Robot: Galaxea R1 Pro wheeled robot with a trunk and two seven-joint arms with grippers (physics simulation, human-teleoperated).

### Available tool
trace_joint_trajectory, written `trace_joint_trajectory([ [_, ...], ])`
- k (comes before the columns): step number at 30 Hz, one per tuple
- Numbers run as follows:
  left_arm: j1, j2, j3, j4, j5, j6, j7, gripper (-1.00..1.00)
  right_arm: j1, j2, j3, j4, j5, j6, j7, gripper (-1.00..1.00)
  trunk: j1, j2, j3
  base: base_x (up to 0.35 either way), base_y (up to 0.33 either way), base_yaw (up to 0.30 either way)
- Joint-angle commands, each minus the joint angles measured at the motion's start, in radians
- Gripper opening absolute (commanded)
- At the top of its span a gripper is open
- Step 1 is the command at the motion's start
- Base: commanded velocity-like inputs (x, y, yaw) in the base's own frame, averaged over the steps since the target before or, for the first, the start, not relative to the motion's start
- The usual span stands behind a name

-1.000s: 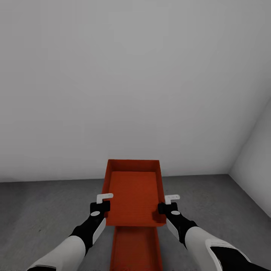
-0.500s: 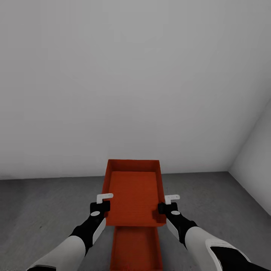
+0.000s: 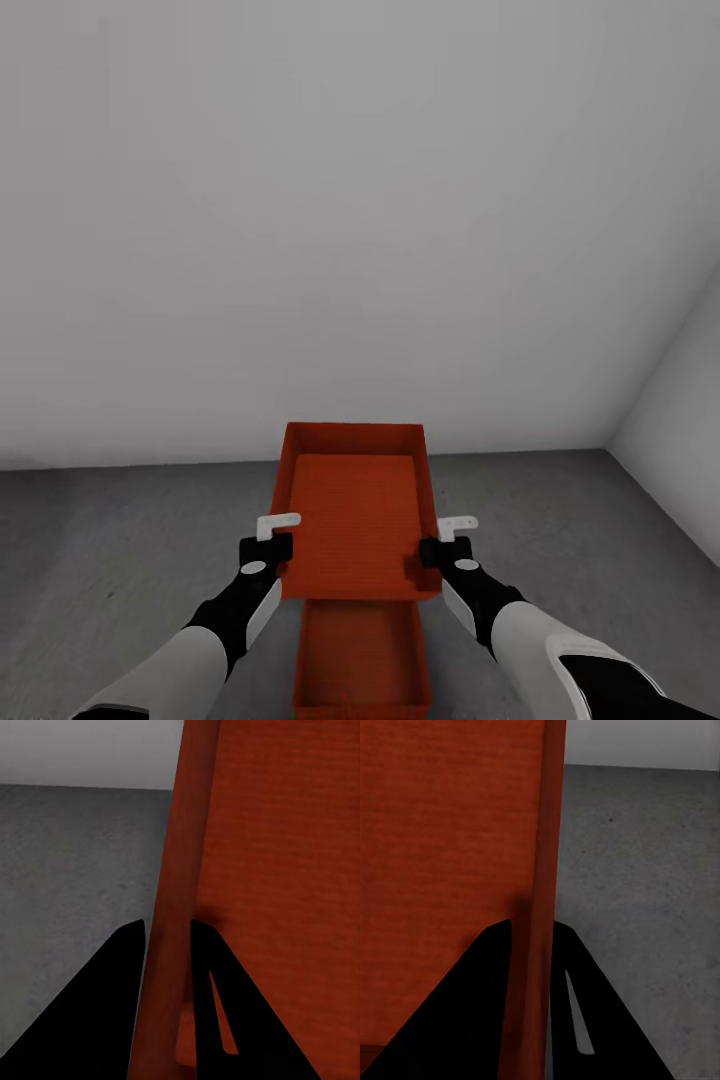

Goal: Move the two storage containers from the living room to the garage. In the garage, place one container on the floor and stack the other container on top of it (either order is fine).

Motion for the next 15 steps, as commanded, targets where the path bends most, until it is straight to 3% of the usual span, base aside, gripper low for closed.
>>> trace_joint_trajectory([
  [1, 0.000, 0.043, 0.003, 0.001, 0.001, -0.003, 0.013, -1.00, -0.002, 0.000, -0.081, -0.041, -0.012, -0.003, -0.041, -1.00, 0.000, -0.001, -0.003, 0.000, 0.000, 0.000],
  [15, 0.000, 0.042, 0.003, 0.001, 0.000, -0.003, 0.013, -1.00, -0.002, 0.000, -0.080, -0.041, -0.012, -0.004, -0.041, -1.00, 0.000, -0.001, -0.026, 0.000, 0.000, 0.000],
])
